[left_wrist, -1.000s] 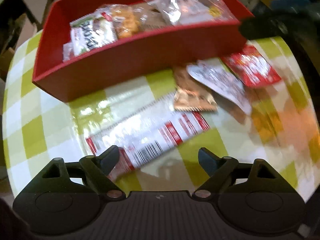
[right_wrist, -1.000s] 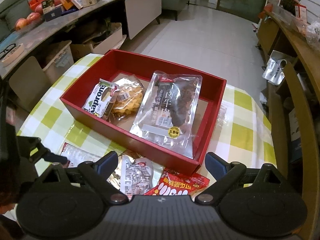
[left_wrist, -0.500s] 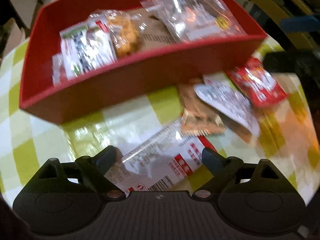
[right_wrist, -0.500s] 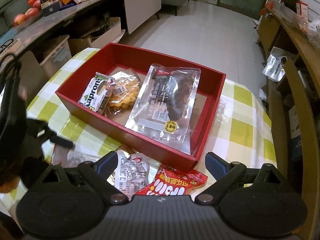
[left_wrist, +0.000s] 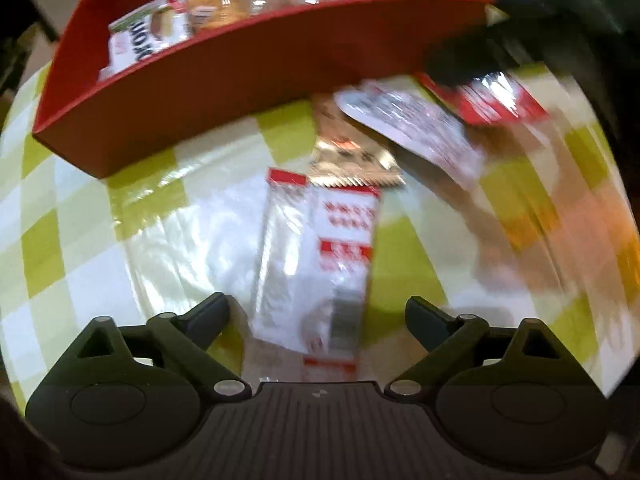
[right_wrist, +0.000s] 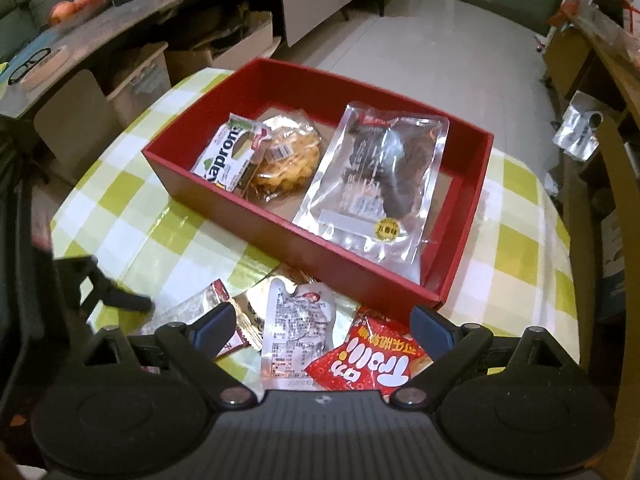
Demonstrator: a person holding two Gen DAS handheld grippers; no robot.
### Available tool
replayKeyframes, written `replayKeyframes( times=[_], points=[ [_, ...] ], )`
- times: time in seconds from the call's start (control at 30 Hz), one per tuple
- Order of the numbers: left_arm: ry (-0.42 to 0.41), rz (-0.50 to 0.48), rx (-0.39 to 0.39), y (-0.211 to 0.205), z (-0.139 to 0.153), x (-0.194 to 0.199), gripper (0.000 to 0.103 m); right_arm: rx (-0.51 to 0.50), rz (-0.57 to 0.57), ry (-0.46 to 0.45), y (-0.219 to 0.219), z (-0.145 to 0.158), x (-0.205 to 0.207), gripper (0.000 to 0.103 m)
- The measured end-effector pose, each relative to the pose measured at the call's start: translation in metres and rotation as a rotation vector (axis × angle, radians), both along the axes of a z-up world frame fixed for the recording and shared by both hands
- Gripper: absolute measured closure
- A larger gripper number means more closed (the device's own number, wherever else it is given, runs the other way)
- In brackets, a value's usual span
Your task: Organize snacks
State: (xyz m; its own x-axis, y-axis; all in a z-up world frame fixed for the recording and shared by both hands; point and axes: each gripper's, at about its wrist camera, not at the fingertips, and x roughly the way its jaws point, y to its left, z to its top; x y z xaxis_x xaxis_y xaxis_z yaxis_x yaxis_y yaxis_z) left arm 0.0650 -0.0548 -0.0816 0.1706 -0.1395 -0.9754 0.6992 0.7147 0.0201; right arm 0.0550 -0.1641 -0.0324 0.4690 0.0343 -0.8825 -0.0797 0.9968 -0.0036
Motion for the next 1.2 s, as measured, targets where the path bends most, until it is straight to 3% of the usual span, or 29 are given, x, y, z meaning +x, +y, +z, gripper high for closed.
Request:
replayKeyframes(
  times=[0.1, 0.2, 0.23, 0.3, 0.47, 0.63, 0.77, 1.0, 1.2],
  points=[
    [-0.015, 0.007, 0.011, -0.009, 0.002, 0.003, 0.008, 0.011, -0.013, 0.014, -0.004, -0.004, 0.005, 0.003],
    [-0.023, 0.018, -0.002, -0.007, 0.010, -0.004, 0.027, 0.041, -0.006, 0.048, -0.003, -0.013, 0.011, 0.003],
    [-0.026, 0.027, -0.003, -0.002, 0.014, -0.008, 0.038, 0.054, -0.001, 0.064, -0.001, -0.017, 0.013, 0.003],
    [0.000, 0.063, 0.000, 0.009, 0.018, -0.008, 0.040, 0.060, 0.017, 0.079, 0.004, -0.023, 0.016, 0.003],
    [0.025, 0.110, 0.007, 0.027, 0.015, -0.017, 0.041, 0.104, 0.026, 0.120, 0.010, -0.039, 0.028, 0.003],
    [0.025, 0.103, 0.010, 0.033, 0.013, -0.023, 0.035, 0.086, 0.062, 0.156, 0.020, -0.057, 0.037, 0.003],
    [0.044, 0.102, -0.002, 0.033, 0.013, -0.019, 0.026, 0.159, 0.018, 0.202, 0.009, -0.075, 0.042, 0.000],
    [0.063, 0.062, -0.018, 0.030, 0.012, -0.015, 0.016, 0.288, -0.026, 0.159, -0.010, -0.077, 0.038, 0.000],
    [0.055, 0.046, -0.019, 0.032, 0.003, -0.015, 0.015, 0.171, 0.101, 0.132, 0.008, -0.080, 0.027, 0.000]
  ],
)
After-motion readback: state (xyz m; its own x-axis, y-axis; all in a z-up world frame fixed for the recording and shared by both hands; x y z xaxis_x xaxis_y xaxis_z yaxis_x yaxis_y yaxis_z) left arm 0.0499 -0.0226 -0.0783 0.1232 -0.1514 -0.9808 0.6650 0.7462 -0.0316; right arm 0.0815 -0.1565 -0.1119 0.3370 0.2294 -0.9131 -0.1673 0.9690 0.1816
